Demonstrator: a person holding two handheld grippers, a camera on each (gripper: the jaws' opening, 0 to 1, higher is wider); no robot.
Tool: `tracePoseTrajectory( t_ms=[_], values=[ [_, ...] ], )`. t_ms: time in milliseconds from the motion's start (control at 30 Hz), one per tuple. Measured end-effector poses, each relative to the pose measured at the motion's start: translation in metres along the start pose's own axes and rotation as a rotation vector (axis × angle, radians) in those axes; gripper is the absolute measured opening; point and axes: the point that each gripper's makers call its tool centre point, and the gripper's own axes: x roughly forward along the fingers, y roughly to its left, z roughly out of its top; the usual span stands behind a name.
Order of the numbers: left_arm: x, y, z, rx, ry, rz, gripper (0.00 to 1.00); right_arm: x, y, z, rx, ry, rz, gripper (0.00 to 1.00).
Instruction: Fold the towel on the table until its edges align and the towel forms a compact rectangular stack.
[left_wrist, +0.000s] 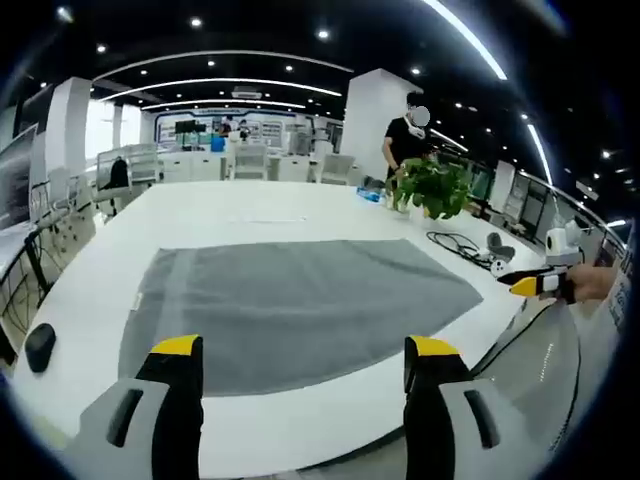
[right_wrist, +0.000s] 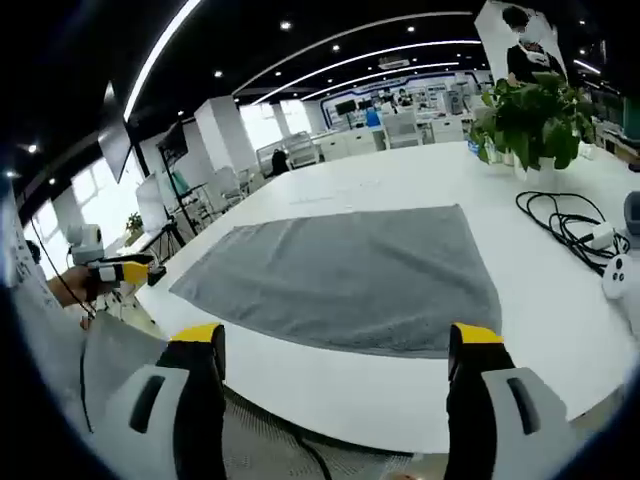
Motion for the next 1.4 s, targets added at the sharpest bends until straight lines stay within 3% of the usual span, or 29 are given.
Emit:
tracePoseTrajectory(
  t_ms=[567, 1400],
  values=[
    [0.006, -0.010, -0.006, -0.004, 0.008, -0.024, 0.84, 0.002, 0.000, -0.004, -0.020, 0.023, -0.004, 0.91],
    [0.005, -0.025, -0.010, 0.008, 0.024, -0.016, 0.86, 0.001, -0.023, -0.009, -0.002, 0.022, -0.017, 0.92]
  ],
)
